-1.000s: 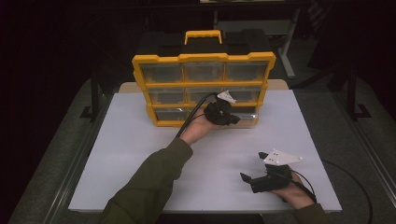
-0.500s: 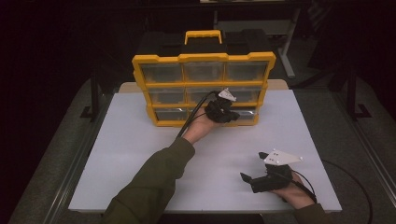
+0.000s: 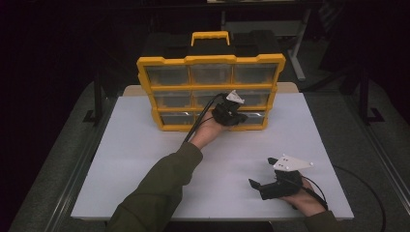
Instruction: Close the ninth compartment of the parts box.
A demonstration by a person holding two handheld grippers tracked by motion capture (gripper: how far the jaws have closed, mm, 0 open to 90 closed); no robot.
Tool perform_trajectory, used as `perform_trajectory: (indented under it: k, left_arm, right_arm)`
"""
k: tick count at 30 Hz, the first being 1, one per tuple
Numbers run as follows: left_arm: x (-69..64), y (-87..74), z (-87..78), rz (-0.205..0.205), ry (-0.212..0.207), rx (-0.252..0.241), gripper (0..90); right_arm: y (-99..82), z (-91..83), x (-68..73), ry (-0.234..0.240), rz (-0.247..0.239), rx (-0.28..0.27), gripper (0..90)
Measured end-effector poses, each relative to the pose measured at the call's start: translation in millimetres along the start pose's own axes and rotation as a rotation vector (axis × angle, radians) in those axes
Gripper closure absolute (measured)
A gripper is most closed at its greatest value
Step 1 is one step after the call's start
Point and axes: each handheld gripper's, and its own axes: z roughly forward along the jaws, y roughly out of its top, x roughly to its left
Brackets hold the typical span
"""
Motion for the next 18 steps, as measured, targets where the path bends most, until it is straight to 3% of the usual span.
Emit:
perform_trajectory:
  k: [18]
  left_arm:
    - [-0.8, 0.5, 2.7, 0.011, 0.048, -0.013, 90.0]
  right_arm:
    - [-0.4, 0.5, -0.1, 0.004, -0.004, 0.005, 0.0]
